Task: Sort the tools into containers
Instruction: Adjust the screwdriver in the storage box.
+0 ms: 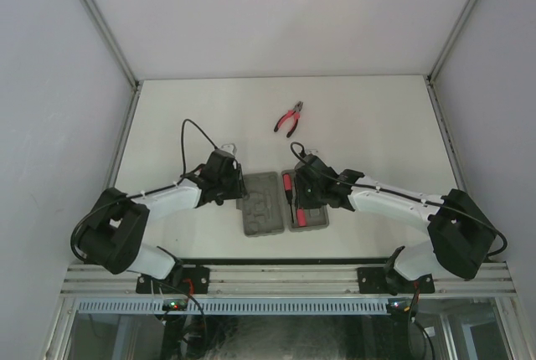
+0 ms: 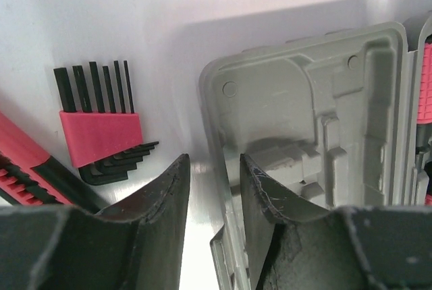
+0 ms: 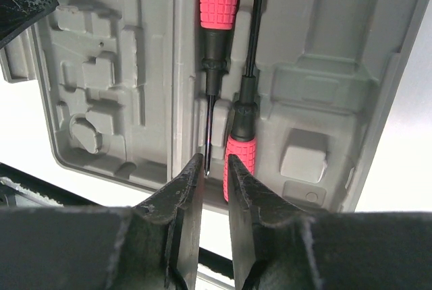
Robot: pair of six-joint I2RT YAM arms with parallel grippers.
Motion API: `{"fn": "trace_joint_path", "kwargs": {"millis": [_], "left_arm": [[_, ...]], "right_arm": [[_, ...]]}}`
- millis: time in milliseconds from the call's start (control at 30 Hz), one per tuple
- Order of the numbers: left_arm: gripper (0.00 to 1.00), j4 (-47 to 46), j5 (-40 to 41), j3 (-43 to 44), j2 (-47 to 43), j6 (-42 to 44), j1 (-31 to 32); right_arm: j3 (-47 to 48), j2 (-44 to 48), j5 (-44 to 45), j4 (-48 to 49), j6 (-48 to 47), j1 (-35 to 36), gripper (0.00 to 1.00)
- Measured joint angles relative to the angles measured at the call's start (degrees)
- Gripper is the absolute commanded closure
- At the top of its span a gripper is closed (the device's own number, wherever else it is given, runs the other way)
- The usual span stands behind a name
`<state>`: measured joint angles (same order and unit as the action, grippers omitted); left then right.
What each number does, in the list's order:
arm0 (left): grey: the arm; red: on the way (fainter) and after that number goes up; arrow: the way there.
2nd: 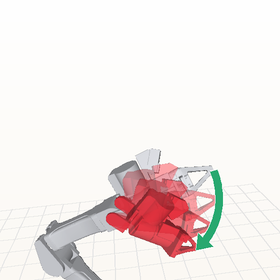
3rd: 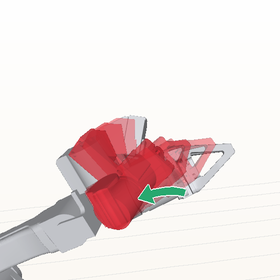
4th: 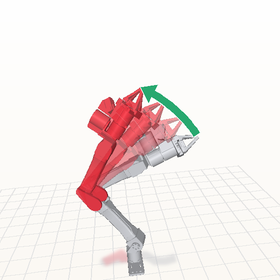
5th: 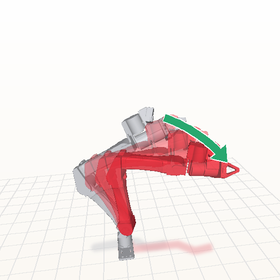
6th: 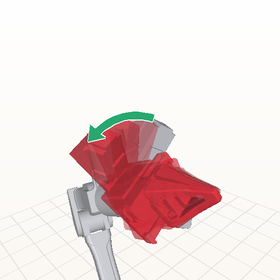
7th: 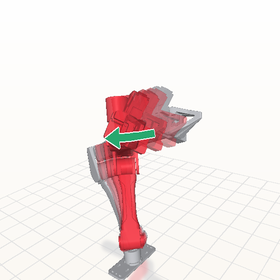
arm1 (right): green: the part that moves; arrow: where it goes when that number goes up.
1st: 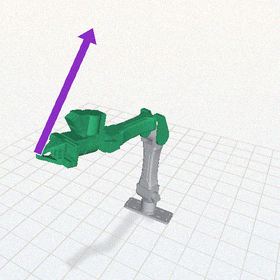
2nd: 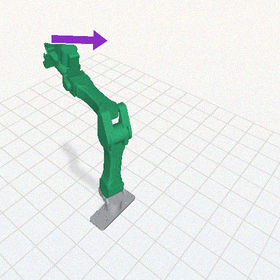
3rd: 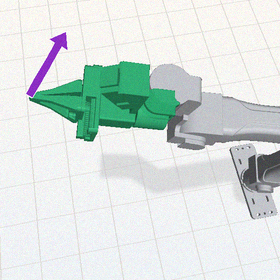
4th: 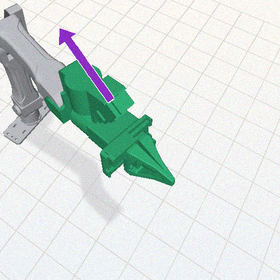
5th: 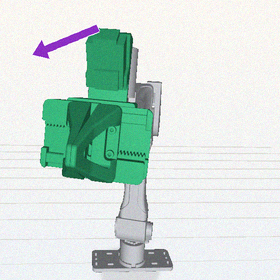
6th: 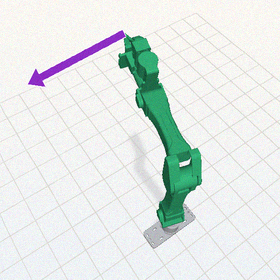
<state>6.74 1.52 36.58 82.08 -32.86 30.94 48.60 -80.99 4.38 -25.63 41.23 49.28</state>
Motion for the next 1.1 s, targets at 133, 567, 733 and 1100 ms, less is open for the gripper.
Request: {"fn": "trace_joint_path", "kwargs": {"millis": [133,567,733,1100], "left_arm": [[0.64,-1.3,-0.3,0.0,0.5,-0.1,0.0],[0.82,-4.6,-1.5,0.0,2.7,-1.0,-0.2],[0.92,-5.0,-1.8,0.0,2.8,-1.1,-0.2],[1.00,-5.3,-2.2,-0.2,2.7,-1.2,-0.2]], "right_arm": [[-0.2,0.0,0.0,0.5,0.0,-0.2,0.80],[-0.2,-2.1,-2.6,4.2,-0.5,-3.5,0.81],[-0.2,-3.7,-3.0,4.8,-1.1,-3.8,0.81],[0.9,-7.0,-1.4,3.2,-1.4,-3.6,0.82]]}}
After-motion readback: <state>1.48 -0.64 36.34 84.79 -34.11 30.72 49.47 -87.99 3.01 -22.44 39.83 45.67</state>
